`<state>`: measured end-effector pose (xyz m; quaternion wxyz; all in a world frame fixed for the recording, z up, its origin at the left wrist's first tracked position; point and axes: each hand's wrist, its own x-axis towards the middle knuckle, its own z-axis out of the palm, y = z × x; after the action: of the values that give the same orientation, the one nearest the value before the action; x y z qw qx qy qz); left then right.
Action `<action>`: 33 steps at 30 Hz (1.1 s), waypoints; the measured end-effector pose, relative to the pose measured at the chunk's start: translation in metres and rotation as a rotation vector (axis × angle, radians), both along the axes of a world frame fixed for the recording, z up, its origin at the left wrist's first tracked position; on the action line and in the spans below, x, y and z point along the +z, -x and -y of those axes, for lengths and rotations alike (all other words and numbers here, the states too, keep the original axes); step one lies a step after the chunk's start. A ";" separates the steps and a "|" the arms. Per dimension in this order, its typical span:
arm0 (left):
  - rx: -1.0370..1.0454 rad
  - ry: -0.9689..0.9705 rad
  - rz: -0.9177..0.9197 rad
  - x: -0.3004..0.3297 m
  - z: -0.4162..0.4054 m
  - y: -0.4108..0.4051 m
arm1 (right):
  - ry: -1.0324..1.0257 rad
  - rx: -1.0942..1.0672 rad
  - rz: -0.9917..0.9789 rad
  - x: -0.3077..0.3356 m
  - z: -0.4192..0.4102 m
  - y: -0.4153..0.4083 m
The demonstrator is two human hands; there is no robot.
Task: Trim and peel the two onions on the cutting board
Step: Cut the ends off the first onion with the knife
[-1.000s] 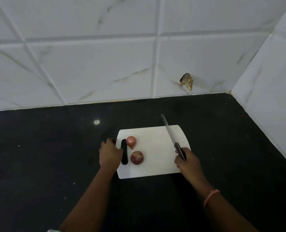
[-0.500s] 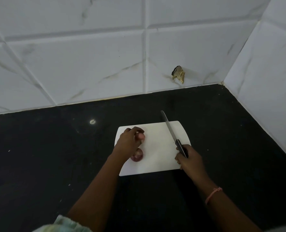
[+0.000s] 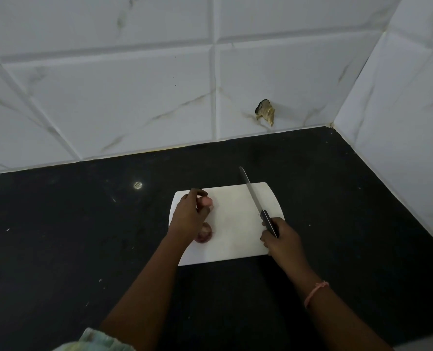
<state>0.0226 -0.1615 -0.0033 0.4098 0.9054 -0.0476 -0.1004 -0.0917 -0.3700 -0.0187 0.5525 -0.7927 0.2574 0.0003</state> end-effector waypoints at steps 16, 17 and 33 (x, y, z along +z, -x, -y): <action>-0.039 0.200 0.131 -0.023 0.091 0.045 | -0.315 -0.100 0.049 0.024 0.015 0.007; -0.034 0.199 0.143 -0.028 0.090 0.047 | -0.277 -0.087 0.025 0.026 0.018 0.010; 0.051 0.305 0.151 -0.044 0.084 0.057 | 0.418 0.153 0.012 0.021 -0.001 0.044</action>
<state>-0.0343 -0.2455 -0.0470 0.5400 0.8386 -0.0700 -0.0134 -0.1358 -0.3692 0.0022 0.3762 -0.9072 0.1876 -0.0159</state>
